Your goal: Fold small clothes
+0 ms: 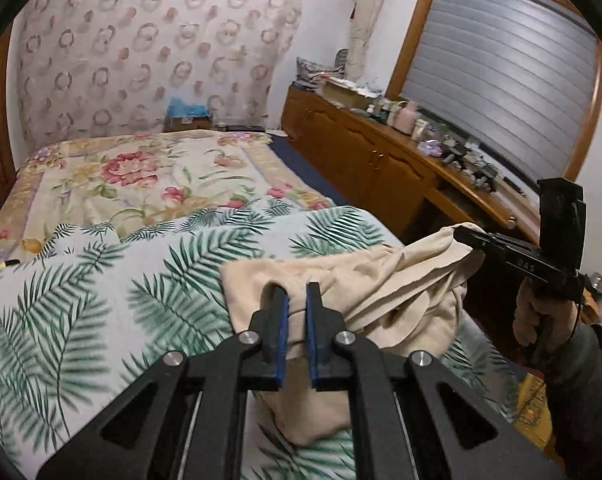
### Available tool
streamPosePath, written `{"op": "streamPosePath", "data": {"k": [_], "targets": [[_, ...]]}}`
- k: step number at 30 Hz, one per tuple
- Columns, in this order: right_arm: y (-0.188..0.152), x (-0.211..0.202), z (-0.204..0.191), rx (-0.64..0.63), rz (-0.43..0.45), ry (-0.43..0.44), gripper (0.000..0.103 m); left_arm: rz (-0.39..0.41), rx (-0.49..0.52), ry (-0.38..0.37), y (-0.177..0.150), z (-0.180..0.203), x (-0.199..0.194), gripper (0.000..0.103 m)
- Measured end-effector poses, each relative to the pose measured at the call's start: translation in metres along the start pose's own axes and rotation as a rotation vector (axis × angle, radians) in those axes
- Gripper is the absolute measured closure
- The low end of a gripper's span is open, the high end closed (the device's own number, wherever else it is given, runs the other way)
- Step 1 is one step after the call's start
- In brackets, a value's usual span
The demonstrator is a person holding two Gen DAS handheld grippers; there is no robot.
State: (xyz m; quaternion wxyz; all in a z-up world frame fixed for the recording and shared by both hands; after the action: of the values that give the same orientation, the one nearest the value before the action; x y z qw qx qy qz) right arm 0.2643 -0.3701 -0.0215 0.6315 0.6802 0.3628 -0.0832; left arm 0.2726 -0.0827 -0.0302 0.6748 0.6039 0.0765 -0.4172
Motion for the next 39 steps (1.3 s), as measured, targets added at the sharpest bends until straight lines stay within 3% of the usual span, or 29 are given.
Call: {"op": "streamPosePath", "data": {"k": [7, 8, 11, 15, 18, 24, 29, 31, 33, 34, 36, 39], "targets": [[0.01, 0.056, 0.018, -0.023, -0.1, -0.043, 0.098, -0.084, -0.022, 0.017, 0.01, -0.026, 0.048, 0.098], [0.011, 0.059, 0.021, -0.032, -0.106, -0.059, 0.092, -0.092, -0.025, 0.008, 0.008, -0.028, 0.05, 0.097], [0.008, 0.049, 0.025, -0.05, -0.084, -0.077, 0.057, -0.114, -0.005, -0.006, 0.002, -0.026, 0.048, 0.093], [-0.004, 0.031, 0.03, -0.067, -0.074, -0.073, 0.053, -0.119, 0.069, 0.056, -0.013, -0.021, 0.035, 0.085], [-0.017, 0.026, 0.027, -0.112, -0.11, -0.063, 0.052, -0.144, 0.092, 0.051, -0.022, -0.02, 0.029, 0.084], [-0.037, 0.055, 0.016, -0.2, -0.222, -0.037, 0.052, -0.188, 0.118, 0.052, -0.034, -0.016, 0.041, 0.082], [-0.022, 0.075, 0.016, -0.208, -0.202, -0.009, 0.053, -0.195, 0.148, 0.06, -0.024, -0.01, 0.066, 0.082], [-0.013, 0.082, 0.018, -0.213, -0.194, 0.009, 0.067, -0.187, 0.145, 0.067, -0.017, -0.012, 0.073, 0.082], [-0.004, 0.089, 0.023, -0.187, -0.186, 0.027, 0.09, -0.175, 0.135, 0.065, -0.008, -0.014, 0.08, 0.082], [0.0, 0.091, 0.025, -0.167, -0.18, 0.036, 0.095, -0.172, 0.129, 0.069, -0.005, -0.016, 0.082, 0.082], [0.01, 0.093, 0.035, -0.116, -0.156, 0.0, 0.097, -0.163, 0.119, 0.082, 0.001, -0.021, 0.087, 0.082], [0.016, 0.096, 0.045, -0.083, -0.148, -0.145, 0.098, -0.155, 0.112, 0.123, 0.005, -0.029, 0.093, 0.081]]}}
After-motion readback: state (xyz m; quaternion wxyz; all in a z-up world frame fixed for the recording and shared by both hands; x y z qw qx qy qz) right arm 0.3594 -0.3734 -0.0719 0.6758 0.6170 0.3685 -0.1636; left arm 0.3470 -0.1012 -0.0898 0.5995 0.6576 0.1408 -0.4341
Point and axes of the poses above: each gripper's, at about its wrist camera, not at the fingertips, and x roughly the way its jaws point, z to its right, y to its top, the point moved 1 cm from there along x, roughly the way its jaws point, and after that the axes turned 2 degrees about y, right-handed, at the moved point
